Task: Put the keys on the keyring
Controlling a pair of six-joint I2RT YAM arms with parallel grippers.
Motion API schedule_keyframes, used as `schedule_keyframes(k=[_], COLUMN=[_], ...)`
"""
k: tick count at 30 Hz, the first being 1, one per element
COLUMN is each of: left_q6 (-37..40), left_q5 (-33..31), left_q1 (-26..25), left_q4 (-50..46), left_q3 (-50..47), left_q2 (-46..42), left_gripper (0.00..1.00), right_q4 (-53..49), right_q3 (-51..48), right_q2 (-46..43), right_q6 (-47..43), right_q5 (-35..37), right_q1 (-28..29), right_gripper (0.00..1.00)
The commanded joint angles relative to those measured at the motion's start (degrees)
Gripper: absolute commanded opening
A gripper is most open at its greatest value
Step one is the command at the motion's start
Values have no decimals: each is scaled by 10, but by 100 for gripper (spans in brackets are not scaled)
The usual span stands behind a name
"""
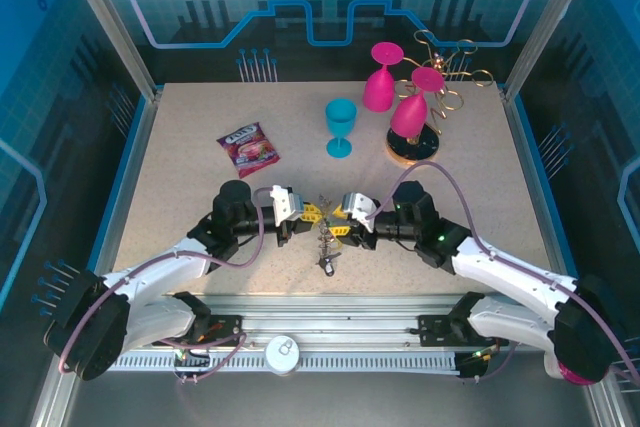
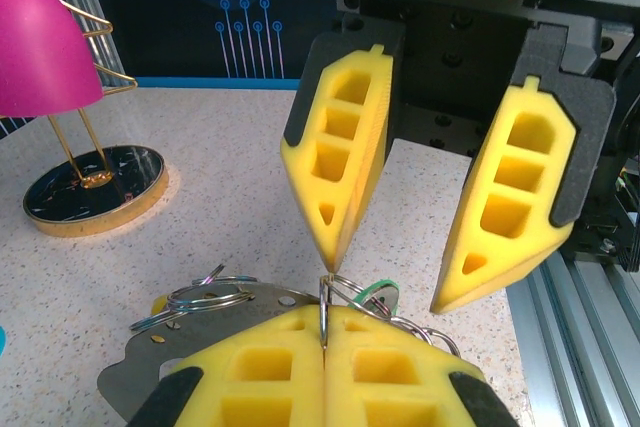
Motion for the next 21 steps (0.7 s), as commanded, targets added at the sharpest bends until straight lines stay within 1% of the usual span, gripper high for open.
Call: schedule_keyframes(k=[1, 5, 12, 16, 21], left_q6=[5, 6, 10, 10, 10], left_q5=[18, 21, 24, 25, 28], left_q1=[4, 4, 4, 5, 4], left_q4=[26, 27, 26, 29, 30], left_q3=[-1, -1, -1, -1, -2], left_q2=[1, 2, 4, 7, 6], left_gripper=[0, 0, 0, 0, 0], right_q4=[26, 34, 43, 43, 22], right_q3=[4, 8, 9, 11, 21], right_q2=[12, 23, 27, 30, 29], right_q6=[2, 11, 20, 21, 20], right_q5=[-1, 11, 8, 9, 22], right_q1=[9, 11, 11, 11, 11], right_gripper=[36, 32, 22, 18, 7])
